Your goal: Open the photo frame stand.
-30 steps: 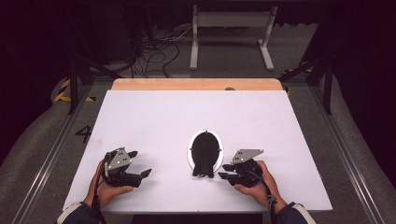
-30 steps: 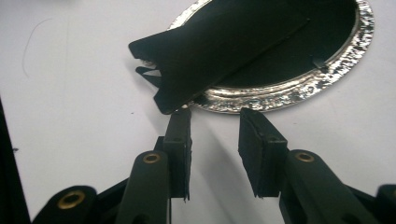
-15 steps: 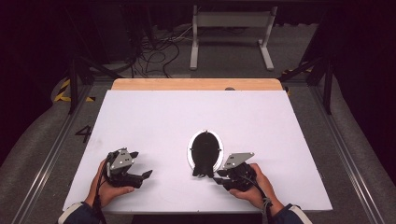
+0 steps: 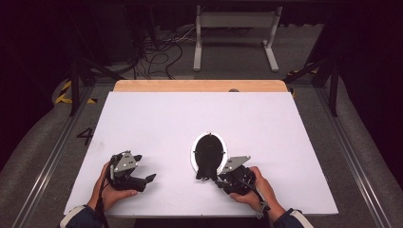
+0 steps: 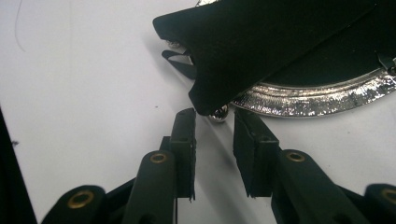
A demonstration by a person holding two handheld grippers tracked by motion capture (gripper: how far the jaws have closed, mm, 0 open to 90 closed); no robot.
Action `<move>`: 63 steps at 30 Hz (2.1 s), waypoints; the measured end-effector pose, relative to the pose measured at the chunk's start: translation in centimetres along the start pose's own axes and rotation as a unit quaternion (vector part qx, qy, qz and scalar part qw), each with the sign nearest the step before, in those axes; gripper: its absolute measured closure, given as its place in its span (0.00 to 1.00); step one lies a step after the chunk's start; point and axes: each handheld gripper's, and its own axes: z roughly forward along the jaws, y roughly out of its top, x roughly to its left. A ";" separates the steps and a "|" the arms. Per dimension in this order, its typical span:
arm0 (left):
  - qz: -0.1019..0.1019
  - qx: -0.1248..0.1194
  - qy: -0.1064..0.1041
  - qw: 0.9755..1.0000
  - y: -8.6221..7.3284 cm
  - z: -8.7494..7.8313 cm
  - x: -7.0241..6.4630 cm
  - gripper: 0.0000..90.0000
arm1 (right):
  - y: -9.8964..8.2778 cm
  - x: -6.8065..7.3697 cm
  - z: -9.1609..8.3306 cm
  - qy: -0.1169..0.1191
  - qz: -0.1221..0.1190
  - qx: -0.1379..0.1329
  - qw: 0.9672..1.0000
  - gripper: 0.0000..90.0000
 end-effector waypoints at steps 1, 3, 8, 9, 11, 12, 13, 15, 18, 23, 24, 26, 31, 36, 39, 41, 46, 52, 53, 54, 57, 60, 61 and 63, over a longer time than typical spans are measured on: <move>0.000 0.000 -0.001 1.000 0.0 0.1 0.0 0.16 | 0.1 0.0 0.0 -0.002 0.003 0.002 1.000 0.78; -0.001 0.000 -0.006 1.000 0.0 0.1 -0.1 0.16 | 0.1 0.1 0.1 -0.002 -0.002 0.001 1.000 0.78; 0.002 0.003 -0.008 1.000 0.0 0.2 -0.1 0.16 | -0.2 -0.4 0.0 0.013 0.013 -0.008 1.000 0.77; 0.002 0.002 -0.008 1.000 0.0 0.2 -0.1 0.16 | -0.2 -0.4 0.0 0.017 0.018 -0.012 1.000 0.77; 0.001 0.004 -0.007 1.000 0.0 0.1 -0.2 0.16 | -0.5 -0.8 0.0 0.030 0.035 -0.023 0.999 0.76; 0.000 0.004 -0.007 1.000 0.0 0.1 -0.2 0.16 | -0.6 -1.0 0.0 0.039 0.044 -0.029 0.998 0.76; -0.001 0.004 -0.007 1.000 0.0 0.1 -0.2 0.16 | -0.8 -1.3 0.0 0.048 0.057 -0.034 0.997 0.76; 0.000 0.004 -0.009 1.000 0.0 0.1 -0.2 0.16 | -1.0 -1.5 0.0 0.058 0.071 -0.040 0.995 0.76; 0.002 0.006 -0.012 1.000 0.0 0.2 -0.2 0.16 | -1.0 -1.4 0.1 0.065 0.073 -0.042 0.994 0.79; 0.003 0.008 -0.016 1.000 0.1 0.3 -0.4 0.16 | -1.3 -2.1 0.3 0.097 0.109 -0.060 0.987 0.77; 0.005 0.007 -0.017 1.000 0.1 0.3 -0.4 0.16 | -1.4 -2.2 0.3 0.101 0.113 -0.062 0.987 0.76; 0.007 0.007 -0.019 1.000 0.1 0.3 -0.5 0.16 | -1.4 -2.3 0.4 0.104 0.118 -0.065 0.985 0.75; 0.012 0.019 -0.013 1.000 0.3 0.7 -0.8 0.18 | -1.4 -2.8 0.9 0.131 0.179 -0.083 0.972 0.67; 0.013 0.022 -0.016 1.000 0.3 1.0 -0.9 0.18 | -1.5 -3.4 1.2 0.165 0.222 -0.097 0.956 0.61; 0.013 0.026 -0.017 0.999 0.3 1.0 -0.9 0.18 | -1.6 -3.8 1.3 0.181 0.239 -0.105 0.948 0.59; 0.013 0.028 -0.019 0.999 0.3 1.1 -1.0 0.17 | -1.5 -3.7 1.3 0.179 0.244 -0.108 0.947 0.58; 0.018 0.035 -0.020 0.999 0.3 1.2 -1.0 0.17 | -1.5 -3.4 1.2 0.176 0.241 -0.110 0.948 0.55; 0.019 0.039 -0.024 0.999 0.3 1.4 -1.0 0.17 | -1.7 -3.9 1.5 0.200 0.266 -0.125 0.935 0.55; 0.019 0.039 -0.024 0.999 0.3 1.4 -1.1 0.17 | -1.7 -3.9 1.5 0.204 0.271 -0.125 0.932 0.56; 0.019 0.039 -0.023 0.999 0.3 1.4 -1.1 0.17 | -1.7 -4.0 1.6 0.207 0.278 -0.128 0.929 0.57; 0.019 0.039 -0.024 0.999 0.3 1.4 -1.1 0.17 | -1.7 -4.2 1.8 0.214 0.290 -0.132 0.923 0.59; 0.017 0.040 -0.025 0.999 0.3 1.5 -1.1 0.17 | -1.4 -3.9 1.7 0.214 0.321 -0.136 0.913 0.60; 0.016 0.040 -0.025 0.999 0.3 1.5 -1.1 0.17 | -1.3 -3.8 1.6 0.212 0.319 -0.137 0.913 0.61; 0.017 0.039 -0.024 0.999 0.4 1.5 -1.1 0.17 | -1.1 -3.9 1.6 0.205 0.320 -0.139 0.914 0.63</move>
